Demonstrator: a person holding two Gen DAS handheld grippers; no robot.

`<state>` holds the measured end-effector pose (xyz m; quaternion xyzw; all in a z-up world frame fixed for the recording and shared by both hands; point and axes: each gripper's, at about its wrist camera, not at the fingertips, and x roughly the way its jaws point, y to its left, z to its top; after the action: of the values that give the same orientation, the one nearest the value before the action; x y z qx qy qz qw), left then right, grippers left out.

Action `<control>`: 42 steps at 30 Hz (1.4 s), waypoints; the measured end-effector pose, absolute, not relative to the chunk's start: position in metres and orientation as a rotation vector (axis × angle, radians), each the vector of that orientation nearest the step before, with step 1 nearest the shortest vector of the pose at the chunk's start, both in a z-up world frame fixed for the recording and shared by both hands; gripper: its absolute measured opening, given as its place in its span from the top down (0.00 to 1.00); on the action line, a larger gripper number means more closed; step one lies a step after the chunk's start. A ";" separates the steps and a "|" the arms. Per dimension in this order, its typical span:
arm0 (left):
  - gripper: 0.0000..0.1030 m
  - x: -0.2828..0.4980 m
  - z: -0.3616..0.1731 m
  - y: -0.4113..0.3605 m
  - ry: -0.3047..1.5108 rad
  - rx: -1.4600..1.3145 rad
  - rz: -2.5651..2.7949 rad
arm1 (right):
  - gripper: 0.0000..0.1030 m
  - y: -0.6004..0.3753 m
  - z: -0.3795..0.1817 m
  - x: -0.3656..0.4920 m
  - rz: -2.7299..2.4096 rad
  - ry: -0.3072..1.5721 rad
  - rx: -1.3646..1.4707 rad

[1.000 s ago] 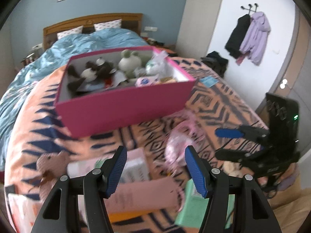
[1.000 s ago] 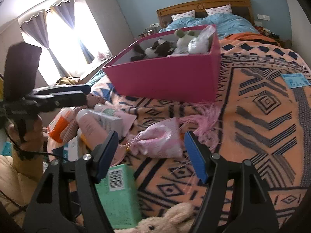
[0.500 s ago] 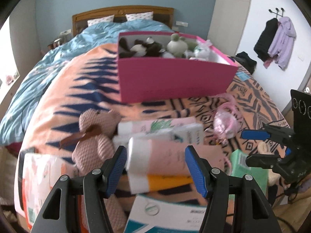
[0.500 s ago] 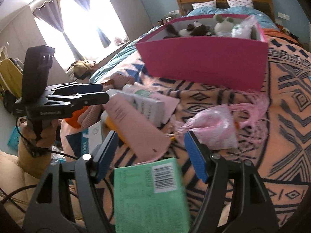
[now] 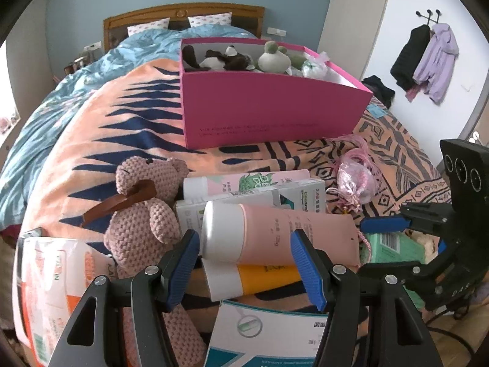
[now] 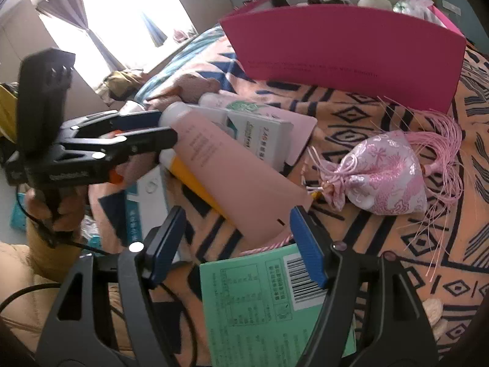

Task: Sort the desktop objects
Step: 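Move both tools to the pink lotion tube on the blanket, then close both tools on the pink tube with the white cap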

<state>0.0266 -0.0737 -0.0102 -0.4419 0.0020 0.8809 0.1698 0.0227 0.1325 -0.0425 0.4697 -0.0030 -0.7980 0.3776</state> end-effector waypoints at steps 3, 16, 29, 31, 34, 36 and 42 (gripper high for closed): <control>0.38 0.024 -0.015 -0.075 -0.004 -1.269 2.492 | 0.30 0.134 -0.044 0.020 -2.049 -0.017 1.224; 0.38 0.020 -0.018 -0.076 0.015 -1.254 2.450 | 0.23 0.115 -0.057 -0.003 -2.032 0.098 1.384; 0.37 0.025 -0.020 -0.077 -0.009 -1.250 2.423 | 0.22 0.129 -0.046 0.009 -2.125 -0.087 1.287; 0.37 0.026 -0.020 -0.079 -0.016 -1.248 2.422 | 0.23 0.127 -0.039 0.014 -2.167 -0.056 1.245; 0.37 0.028 -0.020 -0.081 -0.029 -1.248 2.426 | 0.23 0.121 -0.030 0.018 -2.215 -0.004 1.178; 0.37 0.029 -0.020 -0.084 -0.039 -1.252 2.435 | 0.23 0.118 -0.028 0.018 -2.235 0.011 1.153; 0.37 0.028 -0.023 -0.089 -0.066 -1.286 2.455 | 0.24 0.111 -0.030 0.006 -2.242 -0.004 1.117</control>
<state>0.0280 -0.0885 -0.0227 -0.4561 -0.0234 0.8705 0.1836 0.0062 0.1108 -0.0299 0.4234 -0.0014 -0.8501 0.3131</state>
